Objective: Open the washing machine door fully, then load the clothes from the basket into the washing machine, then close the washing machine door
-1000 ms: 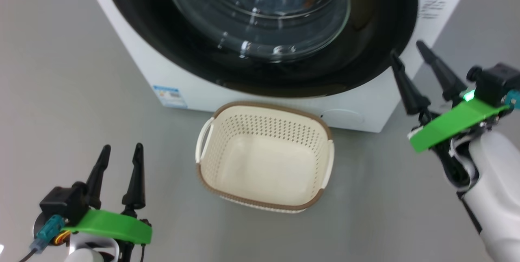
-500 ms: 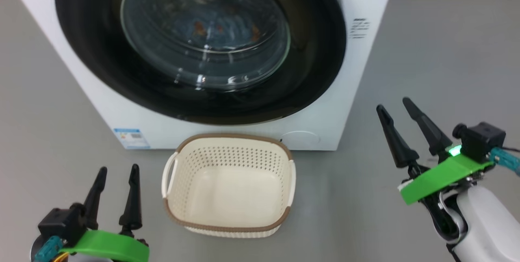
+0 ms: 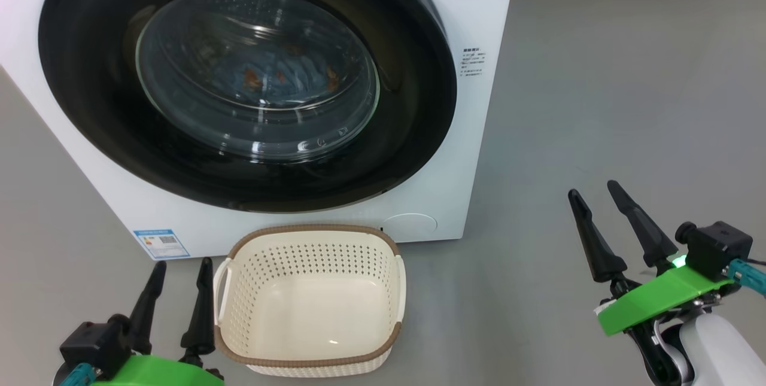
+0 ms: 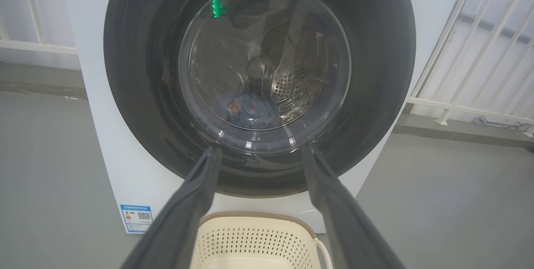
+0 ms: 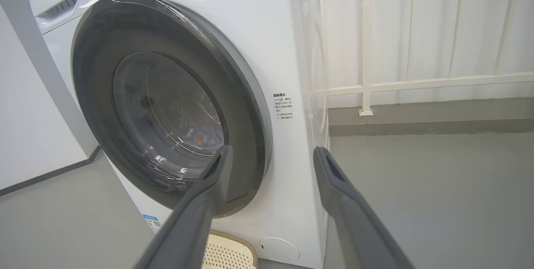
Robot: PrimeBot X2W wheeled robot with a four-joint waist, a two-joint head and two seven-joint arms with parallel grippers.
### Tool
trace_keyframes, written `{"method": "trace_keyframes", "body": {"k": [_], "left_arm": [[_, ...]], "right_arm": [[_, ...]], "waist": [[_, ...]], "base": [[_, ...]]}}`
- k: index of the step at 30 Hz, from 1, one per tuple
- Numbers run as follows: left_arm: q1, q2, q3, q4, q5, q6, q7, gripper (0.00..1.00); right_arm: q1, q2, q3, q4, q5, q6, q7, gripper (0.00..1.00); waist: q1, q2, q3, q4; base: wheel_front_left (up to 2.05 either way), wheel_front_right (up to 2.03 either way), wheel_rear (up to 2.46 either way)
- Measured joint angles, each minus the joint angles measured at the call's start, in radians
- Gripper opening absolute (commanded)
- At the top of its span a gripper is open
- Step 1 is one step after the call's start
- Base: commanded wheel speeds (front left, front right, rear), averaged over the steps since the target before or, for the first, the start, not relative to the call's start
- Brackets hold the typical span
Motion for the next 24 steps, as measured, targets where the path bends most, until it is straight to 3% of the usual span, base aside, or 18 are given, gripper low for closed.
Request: {"method": "trace_keyframes", "body": {"k": [24], "left_arm": [[0.001, 0.009, -0.005, -0.012, -0.007, 0.0, 0.0, 1.0]], "right_arm": [[0.028, 0.024, -0.036, 0.006, -0.044, 0.0, 0.0, 1.0]], "waist": [[0.0, 0.0, 0.017, 0.002]], "base": [[0.0, 0.0, 0.0]]}}
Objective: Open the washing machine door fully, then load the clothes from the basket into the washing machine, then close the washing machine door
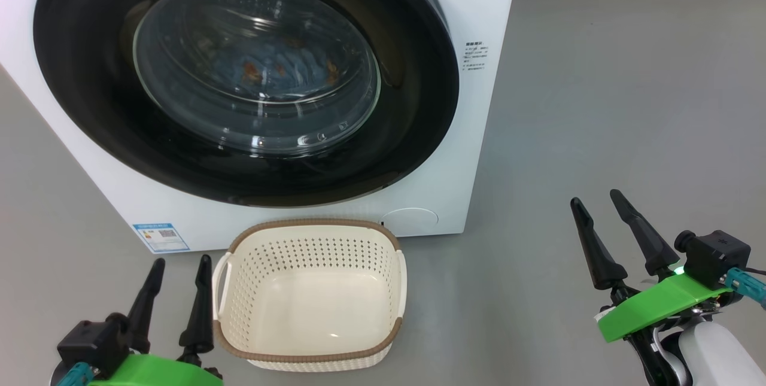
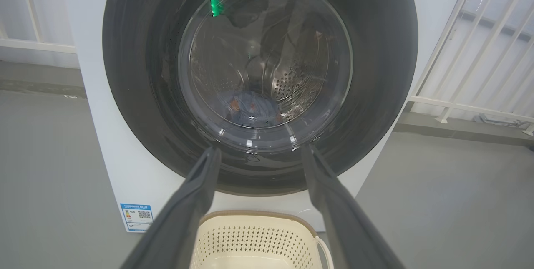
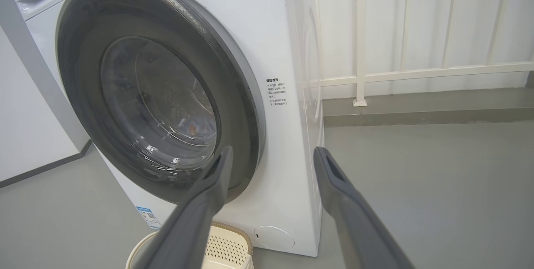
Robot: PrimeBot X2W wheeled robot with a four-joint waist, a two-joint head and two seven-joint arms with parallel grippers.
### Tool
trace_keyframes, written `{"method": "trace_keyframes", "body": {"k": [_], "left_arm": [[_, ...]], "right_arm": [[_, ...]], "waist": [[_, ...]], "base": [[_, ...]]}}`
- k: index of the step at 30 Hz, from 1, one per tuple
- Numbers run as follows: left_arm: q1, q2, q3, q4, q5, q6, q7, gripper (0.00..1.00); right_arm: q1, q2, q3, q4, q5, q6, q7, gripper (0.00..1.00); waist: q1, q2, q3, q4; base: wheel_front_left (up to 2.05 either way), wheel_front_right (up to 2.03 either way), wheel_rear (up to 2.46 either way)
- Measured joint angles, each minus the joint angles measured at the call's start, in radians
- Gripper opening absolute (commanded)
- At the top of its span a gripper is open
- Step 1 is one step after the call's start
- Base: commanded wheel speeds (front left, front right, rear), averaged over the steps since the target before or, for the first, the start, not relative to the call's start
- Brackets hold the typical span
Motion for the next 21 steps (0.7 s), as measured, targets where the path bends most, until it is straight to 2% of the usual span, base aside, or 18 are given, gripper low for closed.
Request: {"method": "trace_keyframes", "body": {"k": [21], "left_arm": [[0.0, -0.001, 0.002, 0.001, 0.0, 0.0, 0.0, 1.0]], "right_arm": [[0.0, 0.004, 0.0, 0.007, -0.002, 0.0, 0.0, 1.0]], "waist": [[0.0, 0.0, 0.006, -0.003]], "base": [[0.0, 0.0, 0.0]]}}
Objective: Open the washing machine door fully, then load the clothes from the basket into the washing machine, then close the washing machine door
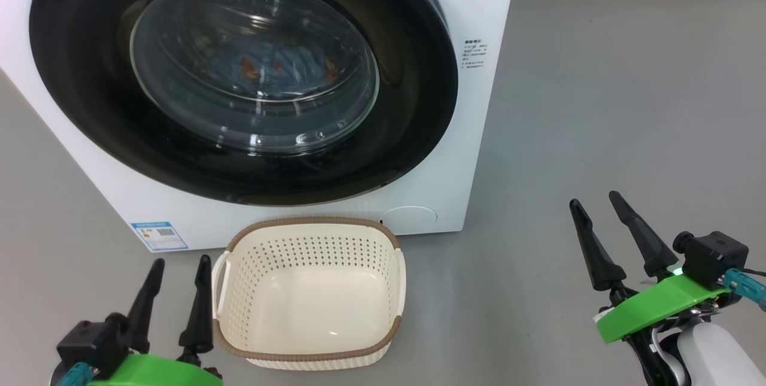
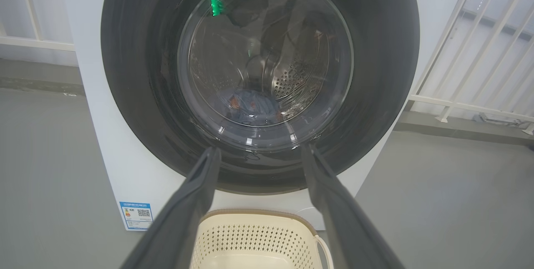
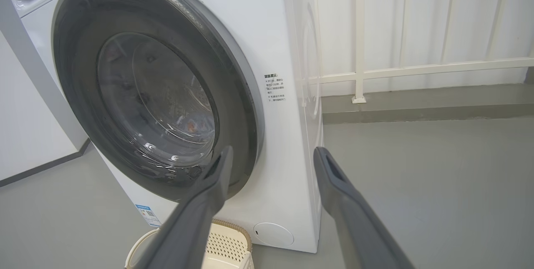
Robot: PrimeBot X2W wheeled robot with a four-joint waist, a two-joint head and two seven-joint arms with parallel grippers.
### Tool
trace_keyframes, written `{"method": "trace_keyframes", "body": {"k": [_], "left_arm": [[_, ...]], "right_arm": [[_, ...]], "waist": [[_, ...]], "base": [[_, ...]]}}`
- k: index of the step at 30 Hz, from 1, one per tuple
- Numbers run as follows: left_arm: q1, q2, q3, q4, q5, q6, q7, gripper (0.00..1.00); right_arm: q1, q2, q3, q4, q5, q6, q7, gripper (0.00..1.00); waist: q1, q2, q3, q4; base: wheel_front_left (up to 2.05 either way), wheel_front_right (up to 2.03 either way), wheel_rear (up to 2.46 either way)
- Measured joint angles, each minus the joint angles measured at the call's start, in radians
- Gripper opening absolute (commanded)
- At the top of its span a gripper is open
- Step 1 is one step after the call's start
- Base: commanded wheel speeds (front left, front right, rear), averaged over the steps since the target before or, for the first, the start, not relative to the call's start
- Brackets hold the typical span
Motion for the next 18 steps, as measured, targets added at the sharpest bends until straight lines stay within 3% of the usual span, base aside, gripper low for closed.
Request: {"method": "trace_keyframes", "body": {"k": [2, 3, 9, 18], "left_arm": [[0.0, 0.0, 0.001, 0.0, 0.0, 0.0, 0.0, 1.0], [0.0, 0.0, 0.001, 0.0, -0.001, 0.0, 0.0, 0.0], [0.035, -0.032, -0.012, 0.053, -0.008, 0.0, 0.005, 0.0], [0.036, -0.032, -0.007, 0.056, -0.099, 0.0, 0.027, 0.0]], "right_arm": [[0.0, 0.0, 0.0, 0.0, 0.0, 0.0, 0.0, 1.0], [0.0, 0.0, 0.0, 0.0, -0.001, 0.0, 0.0, 0.0], [0.044, 0.03, 0.012, 0.056, 0.01, 0.0, 0.005, 0.0], [0.047, 0.04, -0.004, 0.055, 0.085, 0.0, 0.029, 0.0]], "waist": [[0.0, 0.0, 0.0, 0.0], [0.0, 0.0, 0.0, 0.0], [0.0, 0.0, 0.0, 0.0], [0.0003, 0.0, -0.004, 0.001]], "base": [[0.0, 0.0, 0.0], [0.0, 0.0, 0.0], [0.0, 0.0, 0.0], [0.0, 0.0, 0.0]]}}
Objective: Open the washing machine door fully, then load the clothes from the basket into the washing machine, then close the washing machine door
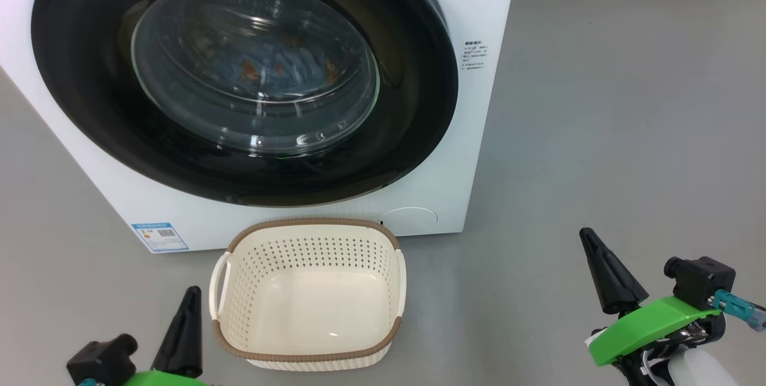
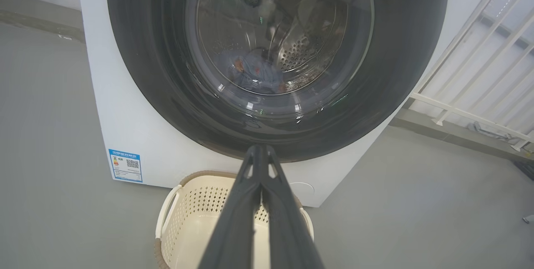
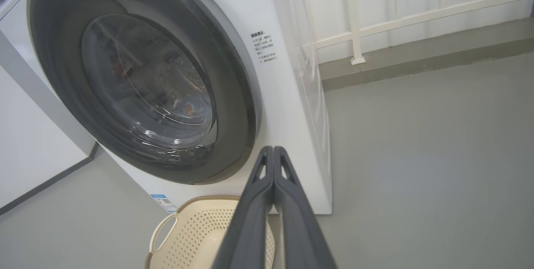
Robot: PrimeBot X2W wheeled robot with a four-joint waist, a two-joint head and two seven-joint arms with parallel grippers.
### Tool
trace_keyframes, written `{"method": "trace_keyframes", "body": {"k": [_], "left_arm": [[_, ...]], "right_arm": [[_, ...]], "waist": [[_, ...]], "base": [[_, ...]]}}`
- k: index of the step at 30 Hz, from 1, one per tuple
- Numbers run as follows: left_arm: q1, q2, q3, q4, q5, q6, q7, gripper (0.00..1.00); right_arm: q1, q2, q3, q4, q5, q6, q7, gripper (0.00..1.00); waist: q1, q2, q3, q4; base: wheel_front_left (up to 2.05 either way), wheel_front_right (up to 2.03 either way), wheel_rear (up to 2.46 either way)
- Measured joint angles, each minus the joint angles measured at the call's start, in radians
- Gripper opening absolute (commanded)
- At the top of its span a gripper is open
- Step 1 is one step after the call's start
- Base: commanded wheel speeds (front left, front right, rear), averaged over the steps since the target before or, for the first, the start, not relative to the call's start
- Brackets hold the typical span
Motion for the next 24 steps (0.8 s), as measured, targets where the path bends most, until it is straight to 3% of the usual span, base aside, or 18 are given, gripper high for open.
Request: {"method": "trace_keyframes", "body": {"k": [24], "left_arm": [[-0.001, -0.008, 0.034, 0.015, -0.225, 0.0, 0.063, 0.0]], "right_arm": [[0.011, 0.038, -0.058, -0.011, 0.216, 0.0, 0.069, 0.0]], "waist": [[-0.0001, 0.0, -0.006, 0.002]], "base": [[0.0, 0.0, 0.0]]}}
